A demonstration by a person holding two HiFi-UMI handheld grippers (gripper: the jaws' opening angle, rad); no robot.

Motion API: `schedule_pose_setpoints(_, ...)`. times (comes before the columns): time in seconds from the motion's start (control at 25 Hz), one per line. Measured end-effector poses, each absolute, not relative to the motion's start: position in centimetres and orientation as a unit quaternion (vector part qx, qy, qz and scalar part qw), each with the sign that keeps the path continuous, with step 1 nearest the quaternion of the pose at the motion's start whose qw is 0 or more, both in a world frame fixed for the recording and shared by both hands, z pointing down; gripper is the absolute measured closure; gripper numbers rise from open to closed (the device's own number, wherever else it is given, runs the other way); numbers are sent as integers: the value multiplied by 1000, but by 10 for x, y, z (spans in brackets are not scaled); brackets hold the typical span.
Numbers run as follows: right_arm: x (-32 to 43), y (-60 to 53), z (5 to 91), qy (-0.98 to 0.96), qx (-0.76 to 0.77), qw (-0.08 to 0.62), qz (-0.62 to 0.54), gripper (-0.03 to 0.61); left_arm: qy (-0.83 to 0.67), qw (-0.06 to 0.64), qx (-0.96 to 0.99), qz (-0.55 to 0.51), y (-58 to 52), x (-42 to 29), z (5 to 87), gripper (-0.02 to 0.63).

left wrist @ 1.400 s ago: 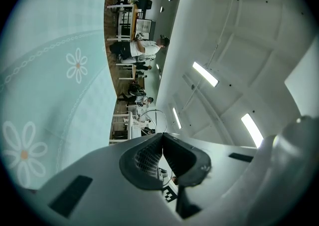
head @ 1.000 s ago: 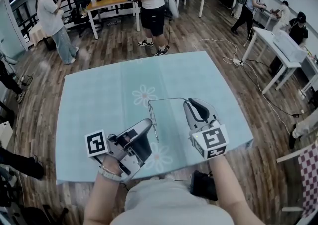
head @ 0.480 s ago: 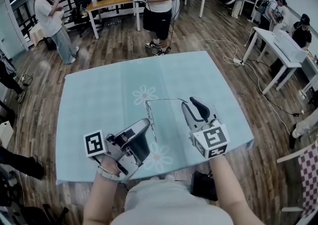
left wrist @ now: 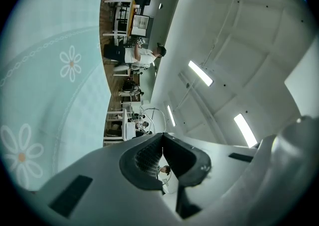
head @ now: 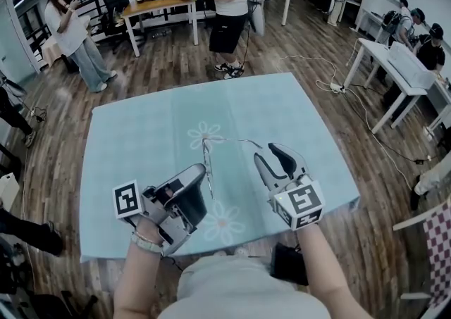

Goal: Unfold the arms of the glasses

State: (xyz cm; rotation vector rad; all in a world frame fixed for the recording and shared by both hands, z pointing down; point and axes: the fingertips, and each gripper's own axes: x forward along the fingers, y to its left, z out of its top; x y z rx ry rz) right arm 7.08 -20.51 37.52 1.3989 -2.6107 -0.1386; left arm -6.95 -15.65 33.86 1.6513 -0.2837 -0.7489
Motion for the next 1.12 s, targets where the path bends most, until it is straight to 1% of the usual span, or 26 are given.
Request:
schedule_pose_setpoints(0.2, 63, -202, 385, -881, 462, 93, -36, 414, -106, 609, 714, -328, -154, -68, 332, 603)
schedule_pose_setpoints(0.44, 43, -194, 390, -906, 414, 77, -42, 414, -84, 614, 711, -333, -151, -54, 328, 603)
schedule_pose_setpoints(0.72, 11, -194, 374, -918, 384, 59, -82, 454, -77, 616, 709, -335, -148, -53, 324, 603)
schedule_pose_setpoints(0.96, -3, -200, 369, -923, 369, 45, -97, 471, -73, 621, 704, -337, -147, -53, 325, 603)
schedule_pose_setpoints(1.12, -14, -195, 365, -924, 355, 46, -138, 489, -65, 629, 695, -342, -143, -51, 324, 603)
